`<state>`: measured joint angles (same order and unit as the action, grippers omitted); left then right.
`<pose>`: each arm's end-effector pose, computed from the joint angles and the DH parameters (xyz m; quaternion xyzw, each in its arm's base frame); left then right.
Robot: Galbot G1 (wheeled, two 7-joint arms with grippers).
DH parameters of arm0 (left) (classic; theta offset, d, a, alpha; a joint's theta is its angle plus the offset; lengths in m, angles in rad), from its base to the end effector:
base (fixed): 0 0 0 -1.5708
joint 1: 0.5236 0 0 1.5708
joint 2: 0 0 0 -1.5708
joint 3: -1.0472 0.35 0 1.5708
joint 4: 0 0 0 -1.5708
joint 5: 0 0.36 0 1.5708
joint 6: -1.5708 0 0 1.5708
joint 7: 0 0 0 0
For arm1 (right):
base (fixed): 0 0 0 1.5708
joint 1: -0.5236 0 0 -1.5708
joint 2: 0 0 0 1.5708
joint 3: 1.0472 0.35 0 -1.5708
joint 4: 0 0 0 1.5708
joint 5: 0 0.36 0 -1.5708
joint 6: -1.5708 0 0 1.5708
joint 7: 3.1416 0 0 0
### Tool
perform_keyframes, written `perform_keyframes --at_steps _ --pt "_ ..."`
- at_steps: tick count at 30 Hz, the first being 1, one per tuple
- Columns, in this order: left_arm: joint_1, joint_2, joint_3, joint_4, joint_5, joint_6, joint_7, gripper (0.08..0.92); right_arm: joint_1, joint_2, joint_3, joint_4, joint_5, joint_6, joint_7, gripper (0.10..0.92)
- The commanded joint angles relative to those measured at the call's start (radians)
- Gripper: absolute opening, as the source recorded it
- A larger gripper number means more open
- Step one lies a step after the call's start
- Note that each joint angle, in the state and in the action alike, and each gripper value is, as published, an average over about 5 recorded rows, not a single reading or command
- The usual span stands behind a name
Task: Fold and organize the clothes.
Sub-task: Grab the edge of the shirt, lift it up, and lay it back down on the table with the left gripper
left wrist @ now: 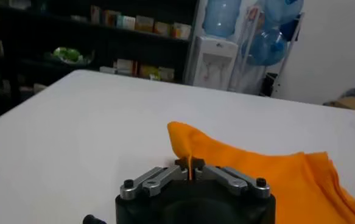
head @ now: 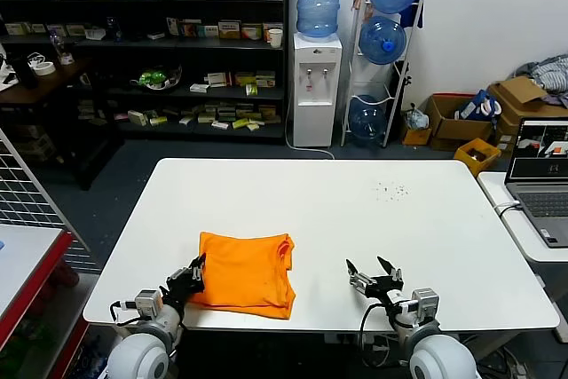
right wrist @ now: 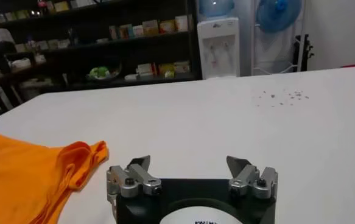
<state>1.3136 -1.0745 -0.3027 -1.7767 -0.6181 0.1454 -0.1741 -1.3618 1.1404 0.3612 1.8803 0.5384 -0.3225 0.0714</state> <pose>0.2580 0.0637 -0.3605 -0.0575 -0.9799 0.0649 0.1798 0.2470 -0.0499 -0.3344 0.1082 -0.9686 -0.0574 0.2163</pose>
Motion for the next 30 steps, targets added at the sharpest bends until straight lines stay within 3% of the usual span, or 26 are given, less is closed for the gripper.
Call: perform_keyframes --at_steps 1,14,30 --pt "0.034 0.103 -0.045 -0.261 0.071 0.138 -0.120 0.113 0.005 -0.008 0.002 0.008 0.006 0.000 0.002 0.823" --pt "0.056 0.450 -0.165 -0.219 -0.078 0.195 -0.162 0.113 0.002 -0.036 0.017 0.033 0.027 0.008 -0.002 0.823" --pt "0.031 0.611 -0.213 -0.059 -0.095 0.196 -0.108 0.113 -0.007 -0.032 0.024 0.037 0.028 0.019 -0.010 0.823"
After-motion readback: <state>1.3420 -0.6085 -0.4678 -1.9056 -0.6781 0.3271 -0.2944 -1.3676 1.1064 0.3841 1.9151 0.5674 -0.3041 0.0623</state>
